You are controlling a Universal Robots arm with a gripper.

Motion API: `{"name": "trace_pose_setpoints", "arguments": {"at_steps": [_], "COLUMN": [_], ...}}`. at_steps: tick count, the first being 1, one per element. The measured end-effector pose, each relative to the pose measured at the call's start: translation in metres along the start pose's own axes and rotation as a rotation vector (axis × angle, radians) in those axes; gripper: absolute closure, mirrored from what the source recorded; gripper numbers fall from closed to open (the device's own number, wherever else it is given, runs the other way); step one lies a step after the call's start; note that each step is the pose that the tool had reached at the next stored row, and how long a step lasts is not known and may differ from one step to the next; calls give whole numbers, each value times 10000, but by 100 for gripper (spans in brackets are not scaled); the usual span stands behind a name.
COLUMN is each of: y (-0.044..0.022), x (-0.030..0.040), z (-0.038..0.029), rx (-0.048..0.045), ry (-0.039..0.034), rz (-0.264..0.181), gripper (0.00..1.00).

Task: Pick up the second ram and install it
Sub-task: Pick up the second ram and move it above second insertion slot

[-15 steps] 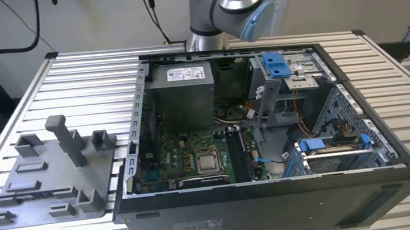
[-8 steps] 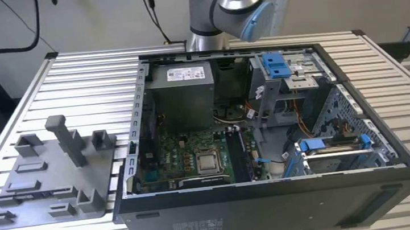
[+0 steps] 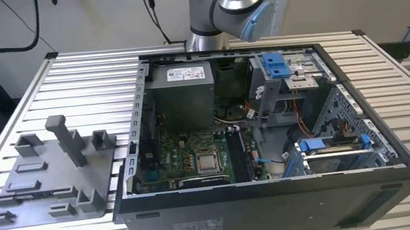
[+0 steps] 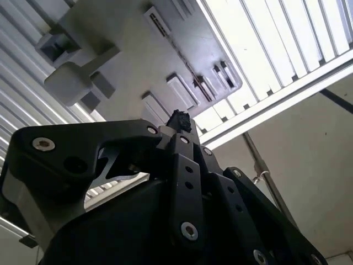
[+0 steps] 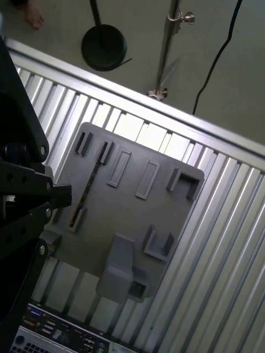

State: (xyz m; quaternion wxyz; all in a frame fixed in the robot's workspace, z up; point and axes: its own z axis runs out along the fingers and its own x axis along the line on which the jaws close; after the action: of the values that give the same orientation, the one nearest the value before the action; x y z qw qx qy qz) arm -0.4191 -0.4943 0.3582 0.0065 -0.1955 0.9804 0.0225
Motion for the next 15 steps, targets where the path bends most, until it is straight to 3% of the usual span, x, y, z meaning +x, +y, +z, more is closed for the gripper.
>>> {"name": "trace_pose_setpoints", "arguments": {"at_steps": [15], "y": [0], "x": [0], "z": [0], "rx": [-5], "ry": [11], "rz": [-261], "gripper": [89]}}
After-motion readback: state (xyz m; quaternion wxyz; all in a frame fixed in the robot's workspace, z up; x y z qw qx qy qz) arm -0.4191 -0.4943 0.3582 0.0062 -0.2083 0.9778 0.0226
